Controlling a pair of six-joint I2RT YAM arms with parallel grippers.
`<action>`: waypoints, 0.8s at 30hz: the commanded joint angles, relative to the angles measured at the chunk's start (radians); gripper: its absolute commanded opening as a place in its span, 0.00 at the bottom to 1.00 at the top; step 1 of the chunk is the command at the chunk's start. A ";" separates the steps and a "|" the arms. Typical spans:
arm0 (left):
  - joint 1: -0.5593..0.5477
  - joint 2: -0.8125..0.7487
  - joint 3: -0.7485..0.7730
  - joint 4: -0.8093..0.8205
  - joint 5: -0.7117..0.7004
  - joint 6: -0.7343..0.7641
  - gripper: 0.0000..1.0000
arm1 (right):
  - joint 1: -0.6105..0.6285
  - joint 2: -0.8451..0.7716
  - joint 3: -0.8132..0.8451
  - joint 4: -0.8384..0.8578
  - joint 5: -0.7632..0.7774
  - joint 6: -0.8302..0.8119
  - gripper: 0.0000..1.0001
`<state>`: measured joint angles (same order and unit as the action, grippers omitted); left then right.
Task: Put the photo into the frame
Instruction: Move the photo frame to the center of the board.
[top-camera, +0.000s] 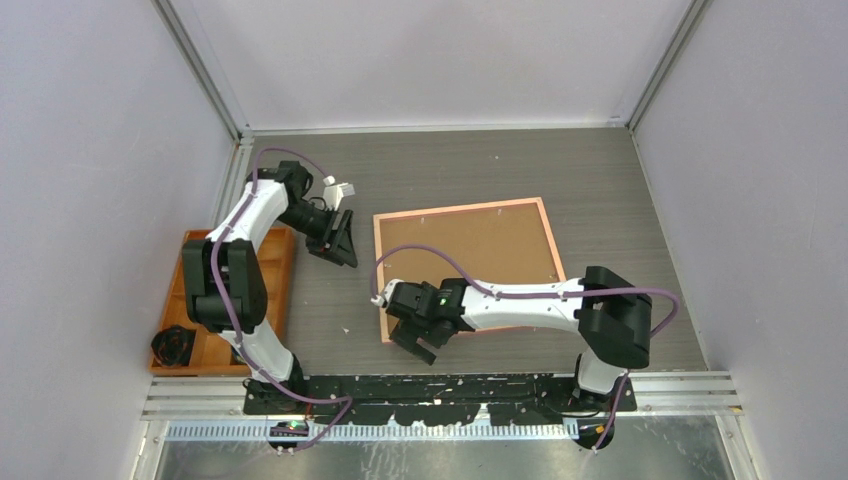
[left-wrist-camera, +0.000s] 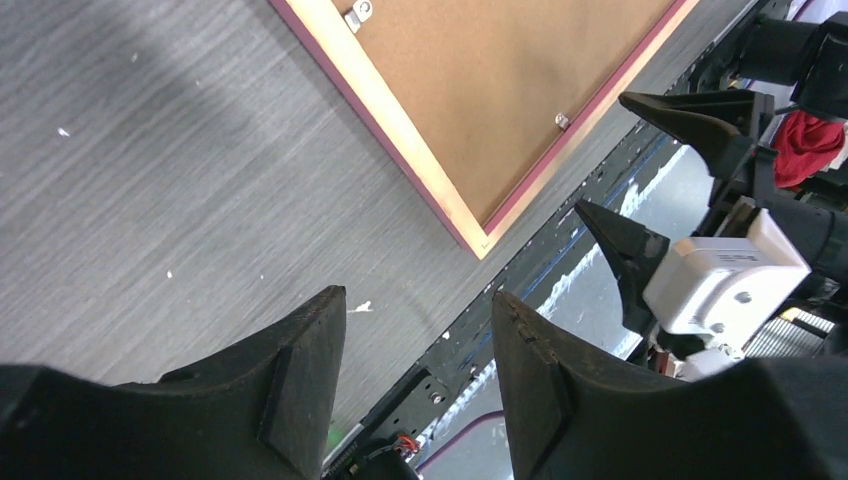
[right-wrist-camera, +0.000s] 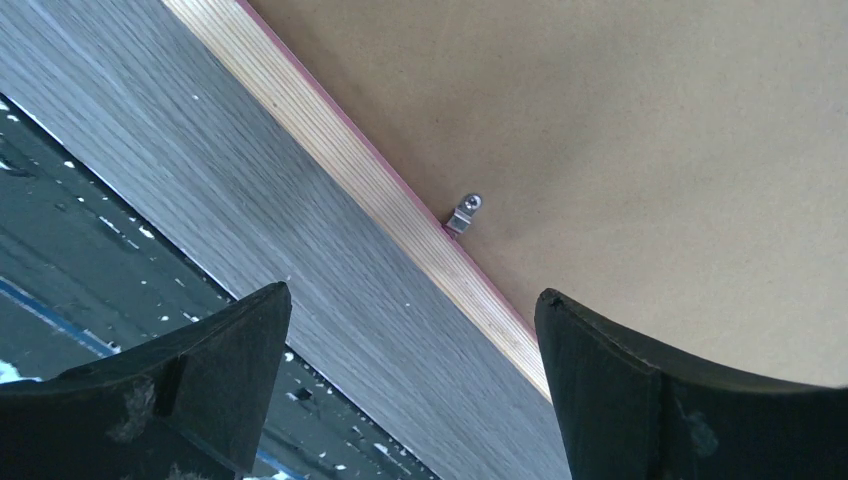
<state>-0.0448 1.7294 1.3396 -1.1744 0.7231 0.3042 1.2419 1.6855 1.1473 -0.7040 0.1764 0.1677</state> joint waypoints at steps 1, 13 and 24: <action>0.003 -0.070 -0.027 -0.041 -0.014 0.032 0.57 | 0.032 0.022 0.032 0.052 0.103 -0.062 0.92; 0.005 -0.132 -0.002 -0.074 0.008 0.014 0.58 | 0.027 0.104 0.056 0.133 0.045 -0.152 0.70; 0.128 -0.116 0.059 -0.091 0.026 -0.003 0.58 | -0.034 0.167 0.113 0.243 0.003 -0.151 0.51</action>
<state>0.0250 1.6279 1.3426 -1.2442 0.7197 0.3161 1.2354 1.8309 1.1881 -0.5583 0.1795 0.0238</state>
